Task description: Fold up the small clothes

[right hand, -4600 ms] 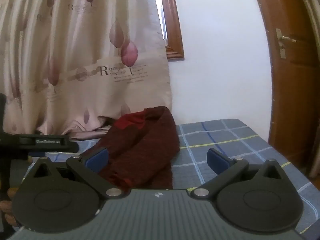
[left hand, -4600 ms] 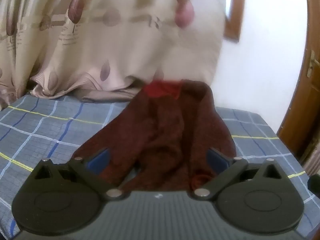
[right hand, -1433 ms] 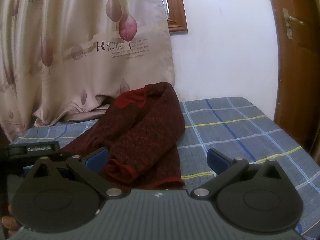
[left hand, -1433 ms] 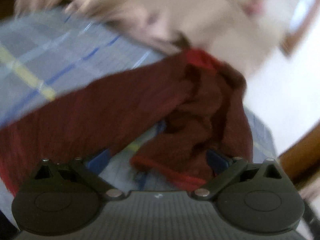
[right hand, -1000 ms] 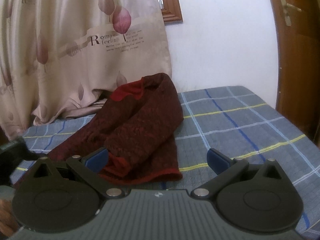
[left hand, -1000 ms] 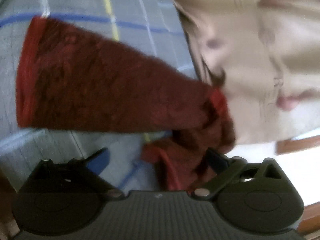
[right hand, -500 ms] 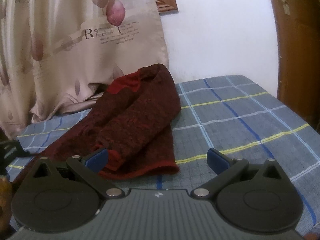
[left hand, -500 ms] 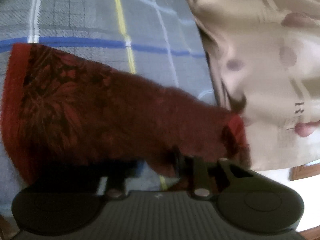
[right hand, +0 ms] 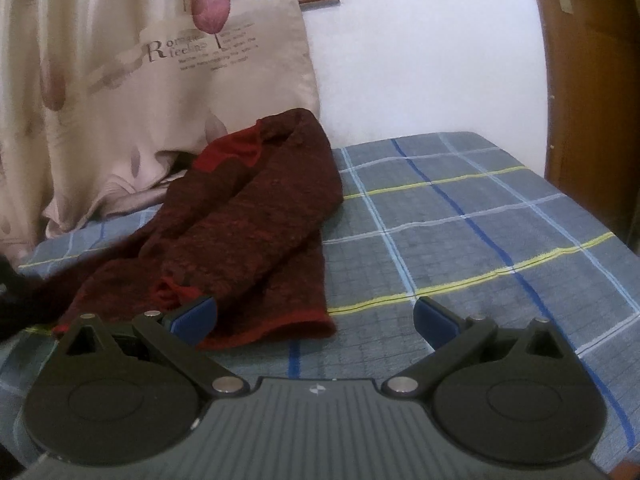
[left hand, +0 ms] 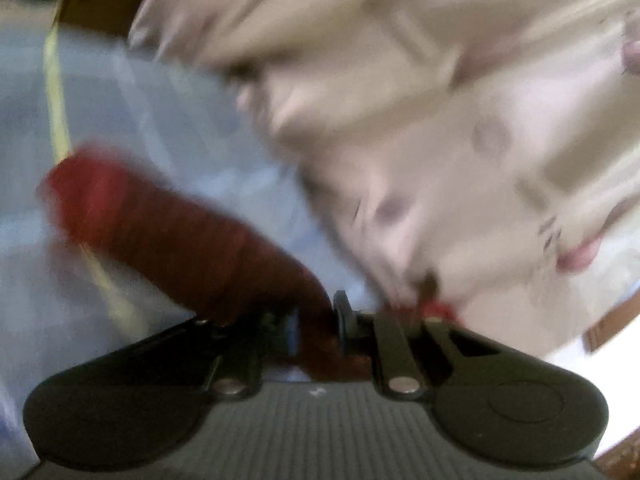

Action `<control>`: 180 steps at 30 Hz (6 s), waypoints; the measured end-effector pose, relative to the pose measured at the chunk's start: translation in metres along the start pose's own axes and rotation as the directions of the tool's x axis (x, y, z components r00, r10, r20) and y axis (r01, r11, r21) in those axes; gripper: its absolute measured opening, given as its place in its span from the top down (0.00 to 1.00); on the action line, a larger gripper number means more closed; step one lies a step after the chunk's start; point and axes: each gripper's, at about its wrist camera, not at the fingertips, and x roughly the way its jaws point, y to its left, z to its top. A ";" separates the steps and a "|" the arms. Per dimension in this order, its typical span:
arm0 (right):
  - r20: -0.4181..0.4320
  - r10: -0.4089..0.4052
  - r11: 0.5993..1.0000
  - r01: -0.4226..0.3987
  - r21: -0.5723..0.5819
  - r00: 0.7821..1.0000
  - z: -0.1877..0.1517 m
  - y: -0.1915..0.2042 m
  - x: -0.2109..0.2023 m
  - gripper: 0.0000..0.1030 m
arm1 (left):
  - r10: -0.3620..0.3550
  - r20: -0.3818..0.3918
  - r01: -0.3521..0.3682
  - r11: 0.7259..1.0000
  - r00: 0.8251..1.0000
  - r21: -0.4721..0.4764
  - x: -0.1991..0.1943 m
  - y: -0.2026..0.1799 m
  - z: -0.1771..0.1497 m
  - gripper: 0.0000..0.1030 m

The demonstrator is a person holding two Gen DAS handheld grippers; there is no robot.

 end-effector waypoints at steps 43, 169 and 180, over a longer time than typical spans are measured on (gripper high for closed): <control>-0.106 -0.005 1.000 0.002 -0.028 0.994 0.003 -0.025 0.039 0.00 | 0.707 -0.544 -0.103 0.647 0.452 0.756 0.288 -0.090 -0.008 0.39; -0.301 0.390 0.808 -0.480 -0.341 0.870 0.021 -0.030 0.033 0.08 | -0.114 -0.623 0.405 0.845 0.774 0.350 0.038 -0.048 -0.154 0.38; -0.207 0.342 0.911 -0.377 -0.165 0.917 0.042 -0.021 0.092 0.80 | -0.080 -0.586 0.353 0.861 0.806 0.367 0.051 -0.063 -0.162 0.85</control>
